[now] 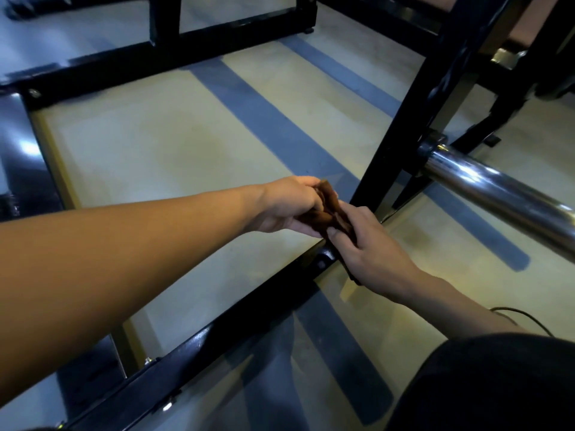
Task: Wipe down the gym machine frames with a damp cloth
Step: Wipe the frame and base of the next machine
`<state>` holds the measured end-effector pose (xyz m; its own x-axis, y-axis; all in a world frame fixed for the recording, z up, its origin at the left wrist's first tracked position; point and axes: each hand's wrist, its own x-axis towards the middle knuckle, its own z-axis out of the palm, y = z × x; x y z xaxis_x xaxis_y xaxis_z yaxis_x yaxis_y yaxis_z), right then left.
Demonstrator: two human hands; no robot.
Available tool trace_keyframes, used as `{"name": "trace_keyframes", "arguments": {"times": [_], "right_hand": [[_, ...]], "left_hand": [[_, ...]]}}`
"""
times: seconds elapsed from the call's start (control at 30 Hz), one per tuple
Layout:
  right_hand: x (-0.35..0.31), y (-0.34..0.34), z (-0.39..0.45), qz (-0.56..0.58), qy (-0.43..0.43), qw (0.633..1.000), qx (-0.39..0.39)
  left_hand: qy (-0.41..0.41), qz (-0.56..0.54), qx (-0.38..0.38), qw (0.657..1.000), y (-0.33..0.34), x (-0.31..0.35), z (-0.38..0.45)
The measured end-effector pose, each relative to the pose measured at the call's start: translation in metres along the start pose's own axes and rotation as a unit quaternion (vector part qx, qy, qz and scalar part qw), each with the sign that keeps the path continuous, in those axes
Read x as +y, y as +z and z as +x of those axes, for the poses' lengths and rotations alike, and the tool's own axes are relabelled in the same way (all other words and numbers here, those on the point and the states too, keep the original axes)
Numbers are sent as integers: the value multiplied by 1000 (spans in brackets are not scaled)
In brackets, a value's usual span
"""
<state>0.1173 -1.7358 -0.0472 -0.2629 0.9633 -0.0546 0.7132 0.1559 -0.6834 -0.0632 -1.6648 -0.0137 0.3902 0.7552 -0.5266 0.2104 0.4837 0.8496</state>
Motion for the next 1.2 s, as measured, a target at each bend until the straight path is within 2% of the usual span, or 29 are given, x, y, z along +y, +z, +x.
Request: {"name": "trace_keyframes", "arguments": {"times": [0.07, 0.13, 0.2, 0.27, 0.4, 0.53, 0.63, 0.8, 0.83, 0.9, 0.97, 1.03, 1.1, 1.2], "right_hand": [[-3, -2, 0, -75, -5, 997, 3], [-3, -2, 2, -93, -10, 995, 24], [2, -3, 4, -68, -3, 996, 52], [6, -5, 7, -19, 45, 997, 52], [6, -4, 5, 74, 121, 989, 35], [5, -3, 4, 133, 68, 984, 97], [6, -6, 3, 125, 41, 986, 98], [7, -24, -3, -9, -3, 997, 76], [8, -29, -5, -65, -17, 994, 90], [7, -39, -9, -175, -33, 970, 166], [2, -49, -7, -222, -53, 941, 248], [0, -54, 4, -274, -87, 917, 276], [7, -47, 16, -365, -102, 892, 248], [27, -28, 15, -440, -121, 875, 163]], "left_hand": [[-3, -17, 7, 1000, 2, 2, -2], [-28, -38, 0, 999, 3, 6, -4], [-47, -40, -30, 998, 1, 9, -5], [-35, -6, -57, 998, 0, 9, -5], [-4, 20, -24, 999, 3, 3, 1], [13, 42, -19, 999, 6, 1, 5], [15, 39, -14, 999, 7, 0, 7], [-13, 23, -11, 1000, 14, -2, 8], [-15, 14, -2, 1000, 16, -2, 9], [-29, 1, 34, 999, 20, -4, 14], [-37, 66, 88, 993, 22, -13, 19], [-34, 246, 99, 964, 20, -28, 23], [-53, 402, 71, 911, 25, -42, 17], [-67, 492, -5, 868, 36, -51, 2]]}}
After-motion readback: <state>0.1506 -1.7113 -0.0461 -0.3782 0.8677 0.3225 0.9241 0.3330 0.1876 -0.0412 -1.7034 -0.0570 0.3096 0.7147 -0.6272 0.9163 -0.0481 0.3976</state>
